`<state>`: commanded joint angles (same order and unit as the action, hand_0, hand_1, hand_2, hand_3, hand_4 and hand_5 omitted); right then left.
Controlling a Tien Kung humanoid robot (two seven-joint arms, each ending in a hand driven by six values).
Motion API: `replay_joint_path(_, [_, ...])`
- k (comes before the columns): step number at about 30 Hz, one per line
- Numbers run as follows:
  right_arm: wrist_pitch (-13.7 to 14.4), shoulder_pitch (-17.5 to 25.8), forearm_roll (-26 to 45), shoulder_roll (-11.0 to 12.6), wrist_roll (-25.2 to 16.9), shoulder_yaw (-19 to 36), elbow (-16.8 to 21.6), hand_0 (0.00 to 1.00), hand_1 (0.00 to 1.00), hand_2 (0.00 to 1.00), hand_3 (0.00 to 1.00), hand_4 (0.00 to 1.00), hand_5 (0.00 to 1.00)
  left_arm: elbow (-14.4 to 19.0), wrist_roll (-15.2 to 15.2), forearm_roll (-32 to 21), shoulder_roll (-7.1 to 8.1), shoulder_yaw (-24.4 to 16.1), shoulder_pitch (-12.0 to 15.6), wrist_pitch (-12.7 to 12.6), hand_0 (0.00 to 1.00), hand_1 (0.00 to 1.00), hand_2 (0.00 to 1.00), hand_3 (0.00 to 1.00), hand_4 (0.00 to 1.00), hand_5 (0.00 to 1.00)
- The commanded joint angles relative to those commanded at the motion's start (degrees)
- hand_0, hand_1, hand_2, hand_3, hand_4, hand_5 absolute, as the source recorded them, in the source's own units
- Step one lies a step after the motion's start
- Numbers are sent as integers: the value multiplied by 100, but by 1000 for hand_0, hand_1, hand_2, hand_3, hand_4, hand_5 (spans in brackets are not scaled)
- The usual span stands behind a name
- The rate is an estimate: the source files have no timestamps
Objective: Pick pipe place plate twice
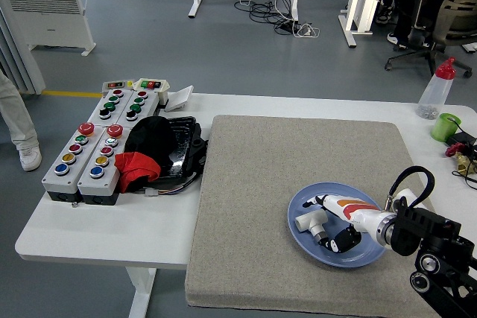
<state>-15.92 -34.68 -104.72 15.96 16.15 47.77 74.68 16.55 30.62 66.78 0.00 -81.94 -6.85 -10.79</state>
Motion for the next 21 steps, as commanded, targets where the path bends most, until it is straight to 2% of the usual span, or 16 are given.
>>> replay_joint_path(5, [-19, 62, -83, 61, 21, 157, 113, 986, 901, 998, 998, 807, 181, -4, -6, -26, 0, 16, 4, -1, 608, 574, 593, 627, 599, 998])
replay_joint_path(10, [121, 106, -28, 135, -167, 518, 307, 986, 901, 998, 998, 807, 181, -12, -29, -68, 0, 39, -12, -1, 608, 574, 593, 627, 599, 998])
replay_joint_path(11, [125, 106, -26, 137, -174, 526, 311, 978, 896, 998, 998, 737, 155, -13, -30, -69, 0, 39, -12, -1, 608, 574, 592, 627, 599, 998])
replay_joint_path(12, [205, 90, 0, 176, -164, 667, 302, 978, 896, 998, 998, 737, 155, -13, -28, -63, 0, 36, -22, 0, 608, 574, 592, 627, 599, 998])
replay_joint_path(16, [326, 52, 29, 294, 4, 1070, 18, 978, 896, 998, 998, 737, 155, -16, -37, -78, 0, 47, -34, 4, 608, 574, 592, 627, 599, 998])
replay_joint_path(17, [334, 35, 32, 339, 75, 1167, -117, 974, 893, 998, 998, 767, 205, -16, -37, -80, 0, 49, -36, 7, 608, 574, 592, 628, 599, 998])
replay_joint_path(21, [460, -1, 54, 432, 155, 1396, -574, 974, 893, 998, 998, 767, 205, -16, -30, -75, 0, 50, -39, 15, 608, 574, 592, 628, 599, 998])
